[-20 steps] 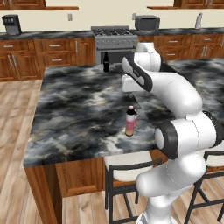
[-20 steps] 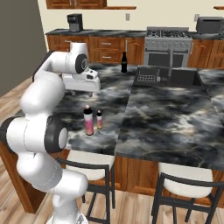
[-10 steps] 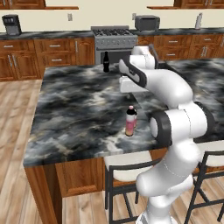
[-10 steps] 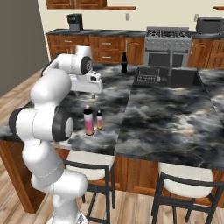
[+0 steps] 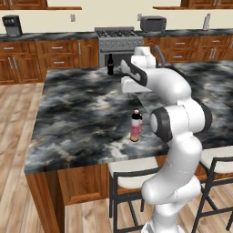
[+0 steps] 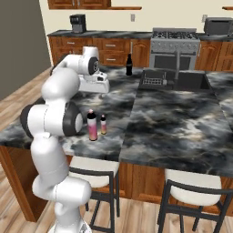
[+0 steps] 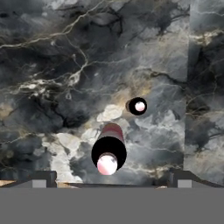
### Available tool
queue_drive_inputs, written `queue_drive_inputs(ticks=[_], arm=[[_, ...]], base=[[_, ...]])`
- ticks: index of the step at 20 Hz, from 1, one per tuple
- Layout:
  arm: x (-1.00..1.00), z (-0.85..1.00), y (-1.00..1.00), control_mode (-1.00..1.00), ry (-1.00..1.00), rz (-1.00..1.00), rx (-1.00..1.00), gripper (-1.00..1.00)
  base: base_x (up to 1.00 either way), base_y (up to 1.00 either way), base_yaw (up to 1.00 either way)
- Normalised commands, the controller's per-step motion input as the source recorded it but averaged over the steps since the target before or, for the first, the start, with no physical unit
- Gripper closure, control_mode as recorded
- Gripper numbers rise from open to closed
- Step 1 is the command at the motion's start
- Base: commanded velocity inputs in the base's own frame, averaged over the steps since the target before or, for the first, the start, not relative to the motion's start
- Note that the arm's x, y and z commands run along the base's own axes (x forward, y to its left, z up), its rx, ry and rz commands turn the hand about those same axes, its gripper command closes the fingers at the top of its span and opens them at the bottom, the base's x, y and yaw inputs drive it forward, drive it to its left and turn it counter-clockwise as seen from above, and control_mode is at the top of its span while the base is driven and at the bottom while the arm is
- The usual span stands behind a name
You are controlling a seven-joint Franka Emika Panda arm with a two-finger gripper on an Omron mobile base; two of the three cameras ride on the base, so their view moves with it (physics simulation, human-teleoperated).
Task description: Place the large bottle from the dining counter next to the other large bottle outside the sink, and place the small bottle from the dining counter next to the other small bottle inside the sink.
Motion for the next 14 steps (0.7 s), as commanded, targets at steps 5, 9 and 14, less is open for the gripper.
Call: queue_drive_inputs(ticks=[5, 9, 14], arm=[[0.14, -0.02, 0.01, -1.0, 0.02, 0.01, 0.0, -1.0], [0.0, -0.08, 0.0, -1.0, 0.04, 0.02, 0.0, -1.0], [-0.07, -0.15, 0.0, -1.0, 0.01, 0.01, 0.0, -1.0]], base=[[0.0, 0.0, 0.0], [0.0, 0.0, 0.0], [0.0, 0.0, 0.0]])
